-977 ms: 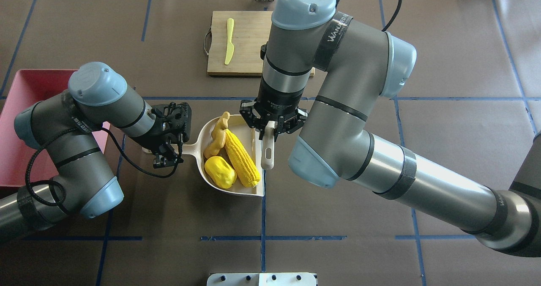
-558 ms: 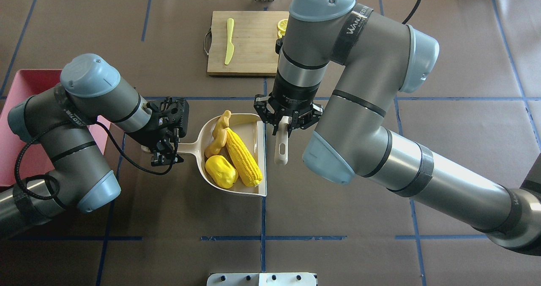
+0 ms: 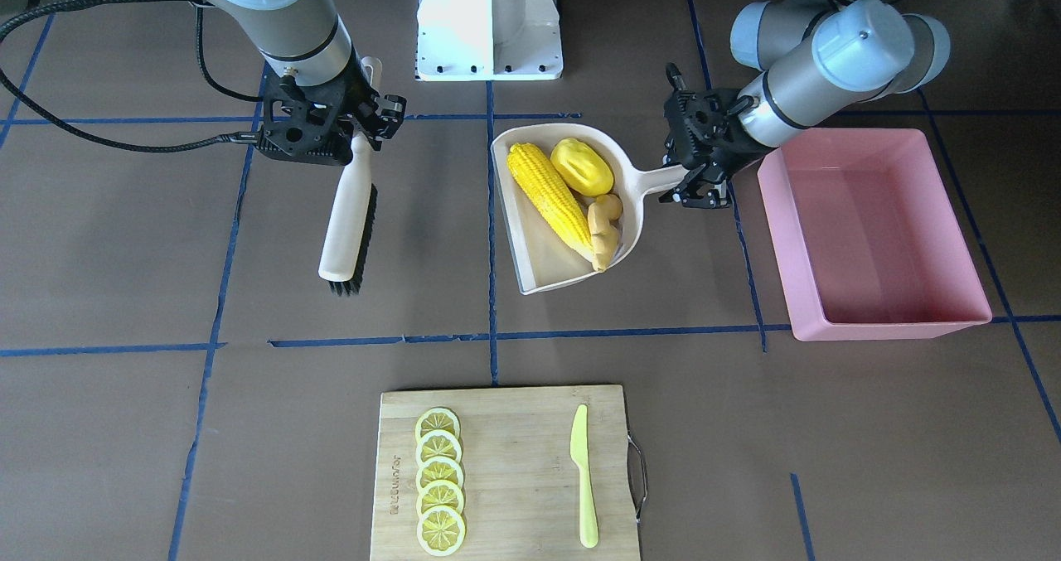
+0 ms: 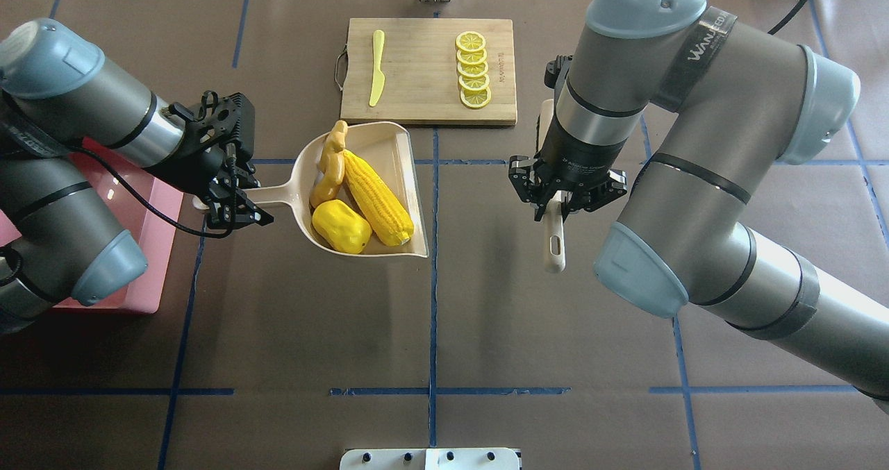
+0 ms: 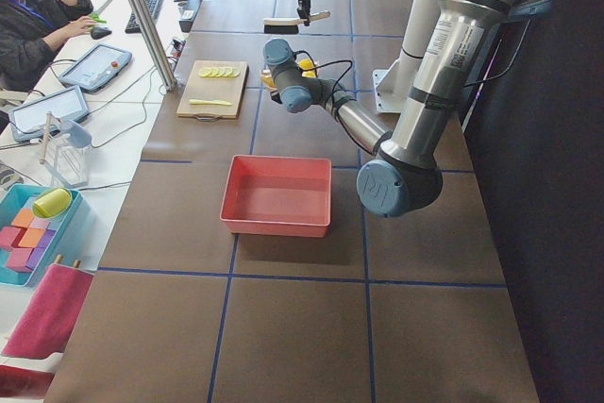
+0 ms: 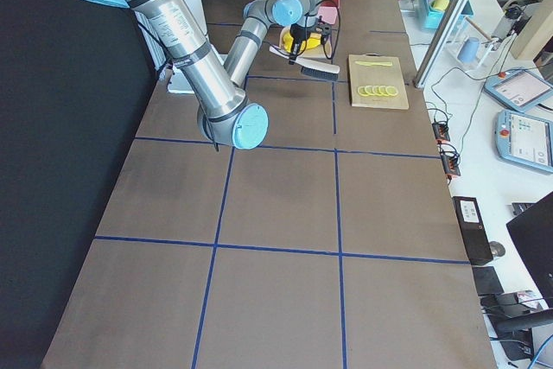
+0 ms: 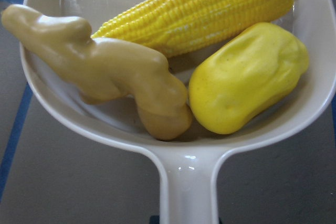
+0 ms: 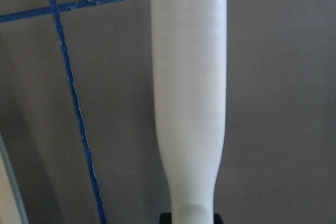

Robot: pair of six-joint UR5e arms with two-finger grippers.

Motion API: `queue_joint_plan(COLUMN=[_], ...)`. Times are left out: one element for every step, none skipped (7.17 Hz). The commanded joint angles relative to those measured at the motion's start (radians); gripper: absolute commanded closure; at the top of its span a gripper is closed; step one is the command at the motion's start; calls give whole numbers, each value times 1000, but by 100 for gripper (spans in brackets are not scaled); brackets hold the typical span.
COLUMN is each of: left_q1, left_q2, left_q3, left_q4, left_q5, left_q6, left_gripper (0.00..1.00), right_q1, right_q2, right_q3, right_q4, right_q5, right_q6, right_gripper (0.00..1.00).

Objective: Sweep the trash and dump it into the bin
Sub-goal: 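Lift the brush away with the right gripper while the left lifts the dustpan, then carry the loaded dustpan over the pink bin with the left gripper while the right withdraws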

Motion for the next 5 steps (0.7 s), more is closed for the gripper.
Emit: queue_joint_plan(left_q1=[-43, -58, -64, -65, -75], left_q2=[75, 104, 115, 161, 178], left_q3=[-145, -260, -336, -406, -484], left_q4=[92, 220, 301, 373, 541], left_q5=[3, 4, 23, 82, 119], left_q6=[-56, -47, -34, 38, 165], left_gripper=[100, 100, 100, 100, 100], right_q1=[7, 10, 10, 13, 21], right_q2=[-10, -18, -18, -21, -31], right_q3=[5, 5, 5, 5, 8], right_q4=[-10, -10, -9, -9, -10], right_q5=[-7, -10, -10, -11, -15], right_q6=[-14, -17, -17, -18, -20], right_gripper=[100, 100, 100, 100, 100])
